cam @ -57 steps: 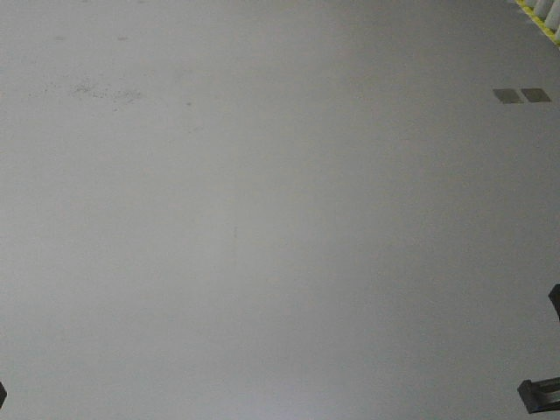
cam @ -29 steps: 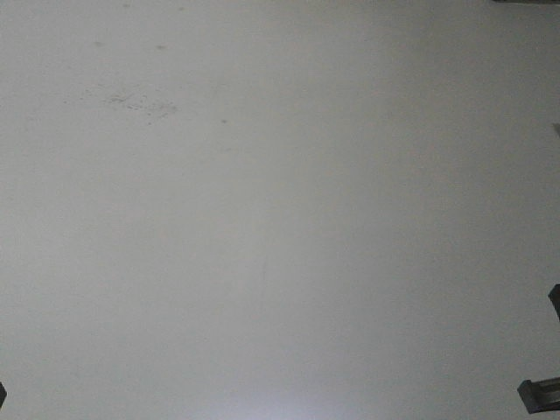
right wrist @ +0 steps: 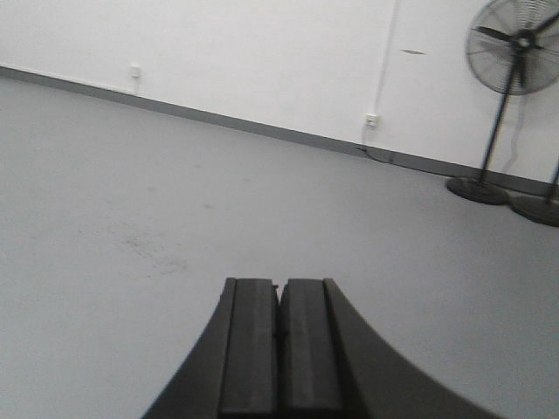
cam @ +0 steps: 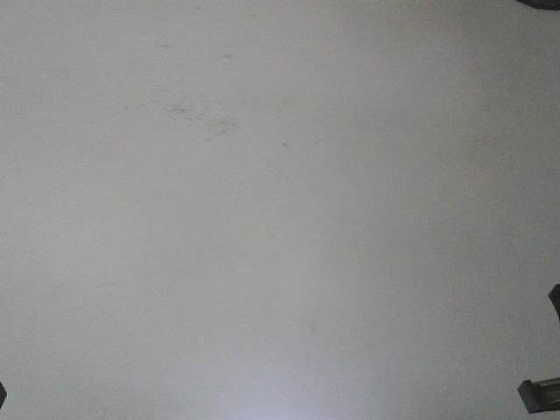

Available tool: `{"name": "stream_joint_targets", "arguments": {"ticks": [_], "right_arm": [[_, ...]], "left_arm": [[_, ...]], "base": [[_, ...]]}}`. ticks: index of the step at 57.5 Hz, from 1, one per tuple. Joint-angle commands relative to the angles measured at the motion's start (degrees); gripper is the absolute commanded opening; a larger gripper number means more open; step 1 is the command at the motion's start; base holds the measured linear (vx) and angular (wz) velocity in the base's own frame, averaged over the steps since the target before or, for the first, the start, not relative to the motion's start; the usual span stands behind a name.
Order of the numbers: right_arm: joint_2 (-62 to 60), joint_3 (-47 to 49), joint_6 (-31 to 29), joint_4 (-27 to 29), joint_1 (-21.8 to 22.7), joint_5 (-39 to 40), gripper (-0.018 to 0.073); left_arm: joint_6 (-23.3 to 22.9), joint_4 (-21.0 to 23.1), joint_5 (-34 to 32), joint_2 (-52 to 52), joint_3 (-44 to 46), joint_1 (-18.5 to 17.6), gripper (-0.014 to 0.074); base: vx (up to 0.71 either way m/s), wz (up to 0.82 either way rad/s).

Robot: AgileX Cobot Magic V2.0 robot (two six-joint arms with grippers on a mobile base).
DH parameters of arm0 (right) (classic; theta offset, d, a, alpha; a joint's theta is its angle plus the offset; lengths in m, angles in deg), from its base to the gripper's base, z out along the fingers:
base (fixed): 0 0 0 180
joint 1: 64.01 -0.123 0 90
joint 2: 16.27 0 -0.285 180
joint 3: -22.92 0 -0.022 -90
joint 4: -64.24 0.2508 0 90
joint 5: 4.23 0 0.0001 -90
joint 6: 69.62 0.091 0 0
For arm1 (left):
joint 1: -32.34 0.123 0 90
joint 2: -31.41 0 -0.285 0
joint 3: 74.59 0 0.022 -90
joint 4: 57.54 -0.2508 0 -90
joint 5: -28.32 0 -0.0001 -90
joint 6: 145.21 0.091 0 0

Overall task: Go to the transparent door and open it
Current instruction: 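Drive the base and turn toward the glass sliding door, then drive forward up to the glass door on the wooden platform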

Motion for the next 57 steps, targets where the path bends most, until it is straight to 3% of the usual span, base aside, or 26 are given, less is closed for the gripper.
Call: {"name": "stream_joint_targets", "arguments": {"ticks": [1,57], "right_arm": [[-0.76,-0.24,0.01,0.13,0.37,5.03,-0.0004],[-0.76,-0.24,0.01,0.13,0.37,5.03,-0.0004]], "left_arm": [[-0.3,0.24,-4.25,0.82,-0.55,-0.11,-0.0006],[-0.3,0.24,-4.25,0.82,-0.55,-0.11,-0.0006]], "base": [[0.47,0.44],[0.5,0.55]]}}
